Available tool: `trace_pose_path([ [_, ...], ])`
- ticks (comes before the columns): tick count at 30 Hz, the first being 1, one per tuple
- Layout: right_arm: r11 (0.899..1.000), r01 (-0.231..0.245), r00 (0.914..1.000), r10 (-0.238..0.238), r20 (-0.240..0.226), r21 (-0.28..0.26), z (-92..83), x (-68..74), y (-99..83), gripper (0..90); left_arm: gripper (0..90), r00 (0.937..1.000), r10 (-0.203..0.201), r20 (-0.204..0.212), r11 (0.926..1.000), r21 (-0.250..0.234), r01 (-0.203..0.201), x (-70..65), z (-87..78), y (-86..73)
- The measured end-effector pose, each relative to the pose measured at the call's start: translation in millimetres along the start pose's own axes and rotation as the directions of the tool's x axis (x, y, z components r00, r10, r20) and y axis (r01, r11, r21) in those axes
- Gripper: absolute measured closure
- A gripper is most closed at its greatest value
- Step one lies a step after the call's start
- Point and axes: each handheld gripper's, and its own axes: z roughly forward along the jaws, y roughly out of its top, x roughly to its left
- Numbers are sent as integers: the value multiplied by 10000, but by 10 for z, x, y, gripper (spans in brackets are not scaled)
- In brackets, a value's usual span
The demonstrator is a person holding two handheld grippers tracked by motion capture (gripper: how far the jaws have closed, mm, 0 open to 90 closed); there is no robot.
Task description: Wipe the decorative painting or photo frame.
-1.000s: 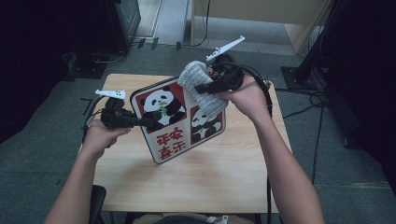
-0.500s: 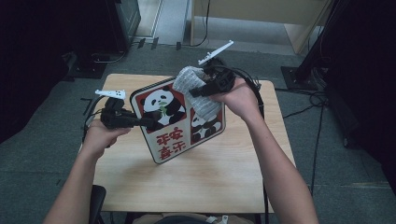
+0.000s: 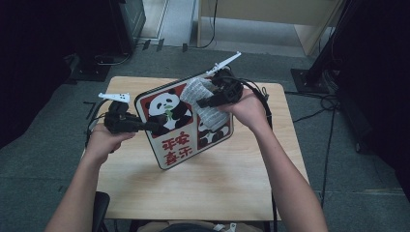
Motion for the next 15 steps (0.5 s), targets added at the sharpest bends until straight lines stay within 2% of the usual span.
trace_pose_path([
  [15,9997,-75,9998,71,-194,-245,97,-21,-151,661,755,10000,24,-6,10000,9,-24,-1,-1,-1],
])
